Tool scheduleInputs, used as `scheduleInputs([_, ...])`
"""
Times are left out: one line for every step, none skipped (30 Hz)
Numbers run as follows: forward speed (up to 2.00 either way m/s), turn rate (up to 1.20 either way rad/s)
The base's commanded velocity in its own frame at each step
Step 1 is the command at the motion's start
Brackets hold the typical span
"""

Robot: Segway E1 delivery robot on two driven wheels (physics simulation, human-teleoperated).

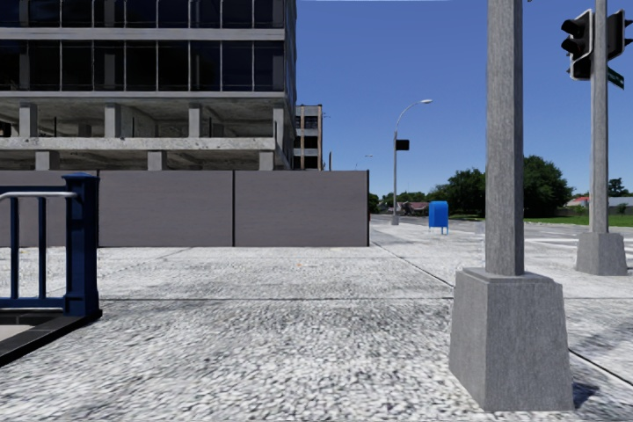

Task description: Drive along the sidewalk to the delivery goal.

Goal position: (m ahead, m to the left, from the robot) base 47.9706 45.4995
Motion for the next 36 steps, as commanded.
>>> scheduleInputs([1.54, 0.00])
scheduleInputs([1.54, 0.00])
scheduleInputs([1.54, 0.00])
scheduleInputs([1.54, 0.00])
scheduleInputs([1.54, 0.00])
scheduleInputs([1.54, 0.00])
scheduleInputs([1.54, 0.00])
scheduleInputs([1.54, 0.00])
scheduleInputs([1.54, 0.00])
scheduleInputs([1.54, 0.00])
scheduleInputs([1.54, 0.00])
scheduleInputs([1.54, 0.00])
scheduleInputs([1.54, 0.00])
scheduleInputs([1.54, 0.00])
scheduleInputs([1.54, 0.00])
scheduleInputs([1.54, 0.00])
scheduleInputs([1.54, 0.00])
scheduleInputs([1.54, 0.00])
scheduleInputs([1.54, -0.04])
scheduleInputs([1.54, -0.11])
scheduleInputs([1.54, -0.19])
scheduleInputs([1.54, -0.19])
scheduleInputs([1.54, -0.24])
scheduleInputs([1.54, -0.26])
scheduleInputs([1.54, -0.28])
scheduleInputs([1.54, -0.36])
scheduleInputs([1.54, -0.36])
scheduleInputs([1.54, -0.42])
scheduleInputs([1.54, -0.43])
scheduleInputs([1.54, -0.44])
scheduleInputs([1.54, -0.44])
scheduleInputs([1.53, -0.48])
scheduleInputs([1.53, -0.52])
scheduleInputs([1.53, -0.54])
scheduleInputs([1.53, -0.54])
scheduleInputs([1.53, -0.54])
